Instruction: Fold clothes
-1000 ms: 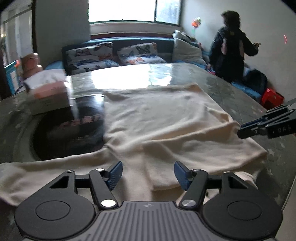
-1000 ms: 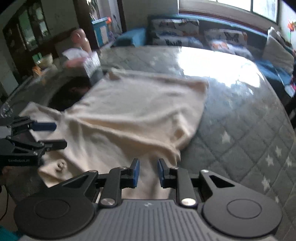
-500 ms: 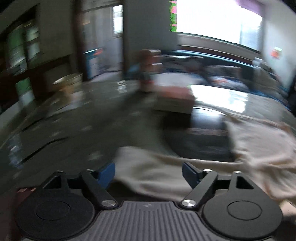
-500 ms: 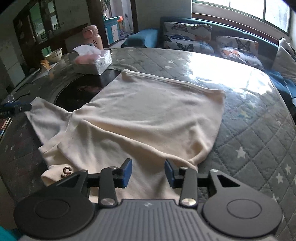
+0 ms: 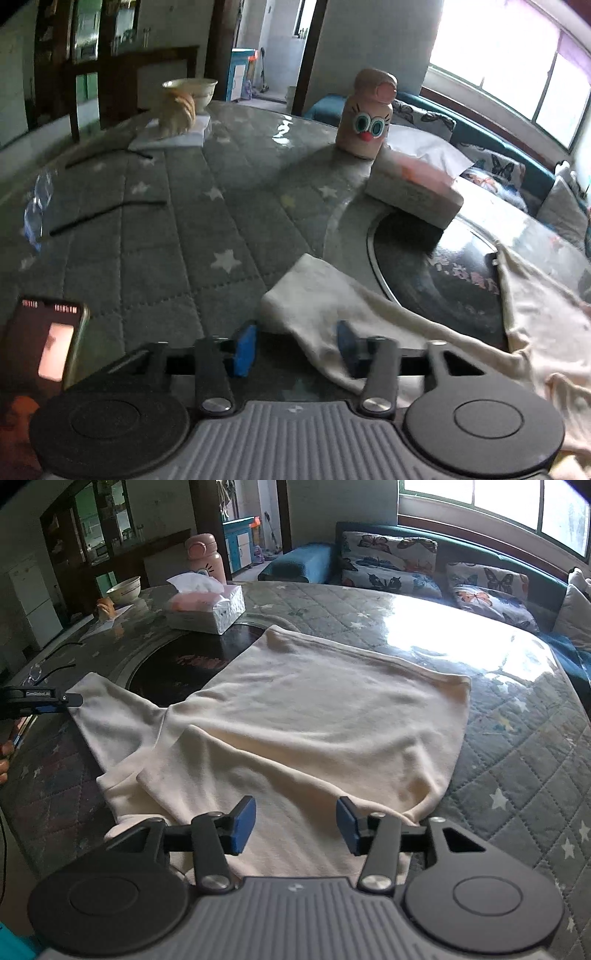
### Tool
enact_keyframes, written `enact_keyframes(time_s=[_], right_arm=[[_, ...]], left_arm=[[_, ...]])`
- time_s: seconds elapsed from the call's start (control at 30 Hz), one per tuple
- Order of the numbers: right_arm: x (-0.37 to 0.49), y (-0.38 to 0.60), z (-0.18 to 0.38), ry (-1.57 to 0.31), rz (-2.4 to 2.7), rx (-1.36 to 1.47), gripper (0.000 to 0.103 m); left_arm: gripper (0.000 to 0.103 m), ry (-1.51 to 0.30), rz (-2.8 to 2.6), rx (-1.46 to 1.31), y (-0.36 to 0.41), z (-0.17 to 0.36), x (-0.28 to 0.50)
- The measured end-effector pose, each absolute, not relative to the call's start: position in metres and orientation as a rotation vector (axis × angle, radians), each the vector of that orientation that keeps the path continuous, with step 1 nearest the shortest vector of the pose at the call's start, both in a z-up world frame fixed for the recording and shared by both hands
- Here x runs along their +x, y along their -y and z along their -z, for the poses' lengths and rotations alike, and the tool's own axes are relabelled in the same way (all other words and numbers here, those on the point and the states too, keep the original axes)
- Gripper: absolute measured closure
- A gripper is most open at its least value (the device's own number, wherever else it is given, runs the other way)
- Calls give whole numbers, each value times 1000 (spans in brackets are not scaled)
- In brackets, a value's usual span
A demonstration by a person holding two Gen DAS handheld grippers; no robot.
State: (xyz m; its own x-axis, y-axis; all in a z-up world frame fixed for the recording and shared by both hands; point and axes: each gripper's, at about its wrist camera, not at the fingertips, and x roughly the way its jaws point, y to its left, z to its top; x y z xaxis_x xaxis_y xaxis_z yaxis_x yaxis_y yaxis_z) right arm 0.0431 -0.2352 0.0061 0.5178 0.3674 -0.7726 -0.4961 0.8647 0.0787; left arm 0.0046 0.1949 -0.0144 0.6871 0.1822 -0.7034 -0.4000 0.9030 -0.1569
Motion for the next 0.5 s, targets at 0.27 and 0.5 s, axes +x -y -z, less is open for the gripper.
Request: enact_keyframes(time_s=[0.27,0.5], right_arm=[[42,245,-9,-881,-495,-139,54],[39,258,-20,-853,-468,-100,54]], left_arm=[[93,-637,-175,-306,-160,-20,3],[93,-542,168,-280,-69,-59,2]])
